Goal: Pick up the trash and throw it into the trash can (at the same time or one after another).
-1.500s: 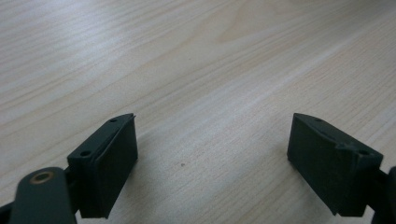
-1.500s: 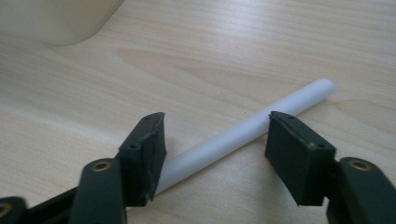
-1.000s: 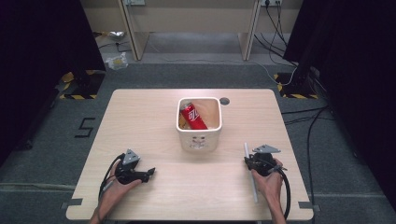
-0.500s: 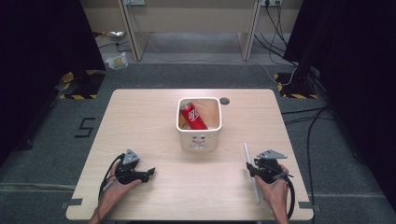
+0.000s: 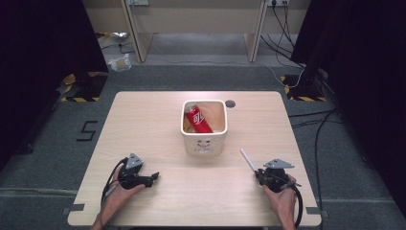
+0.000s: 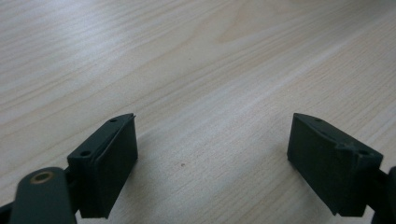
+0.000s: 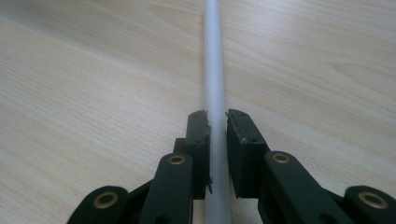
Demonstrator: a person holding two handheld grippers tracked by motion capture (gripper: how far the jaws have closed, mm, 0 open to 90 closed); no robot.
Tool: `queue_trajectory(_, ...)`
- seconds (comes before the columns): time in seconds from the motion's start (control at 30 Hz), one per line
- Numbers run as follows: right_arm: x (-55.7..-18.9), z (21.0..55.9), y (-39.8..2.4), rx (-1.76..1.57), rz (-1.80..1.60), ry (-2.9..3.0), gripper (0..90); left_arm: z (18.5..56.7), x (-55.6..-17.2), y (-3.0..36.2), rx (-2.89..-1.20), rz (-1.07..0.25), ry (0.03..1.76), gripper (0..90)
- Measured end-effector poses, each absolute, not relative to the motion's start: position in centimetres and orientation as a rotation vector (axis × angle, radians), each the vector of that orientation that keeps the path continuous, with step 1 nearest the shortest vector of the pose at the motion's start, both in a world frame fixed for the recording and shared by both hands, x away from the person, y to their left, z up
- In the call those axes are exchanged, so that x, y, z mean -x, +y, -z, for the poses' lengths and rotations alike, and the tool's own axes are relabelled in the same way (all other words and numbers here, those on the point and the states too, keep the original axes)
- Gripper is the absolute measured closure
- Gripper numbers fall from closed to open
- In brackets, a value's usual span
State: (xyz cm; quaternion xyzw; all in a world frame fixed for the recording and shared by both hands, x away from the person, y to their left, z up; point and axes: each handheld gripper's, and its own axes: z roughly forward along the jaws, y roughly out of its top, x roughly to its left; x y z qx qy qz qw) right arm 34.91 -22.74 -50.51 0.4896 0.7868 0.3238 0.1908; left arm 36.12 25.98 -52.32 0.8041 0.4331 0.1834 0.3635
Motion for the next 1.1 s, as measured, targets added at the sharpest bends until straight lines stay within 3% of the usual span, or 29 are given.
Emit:
queue_trajectory(0.37, -35.1, 50.2, -23.1, -1.366, -0.951, 2.202, 80.0, 52.3, -36.1, 26.0, -2.068, -0.472, 1.115, 15.1)
queue_trajectory(1.1, -36.1, 45.3, -22.9, -1.264, -1.076, 2.108, 80.2, 52.3, -36.1, 26.0, -2.069, -0.473, 1.115, 15.1)
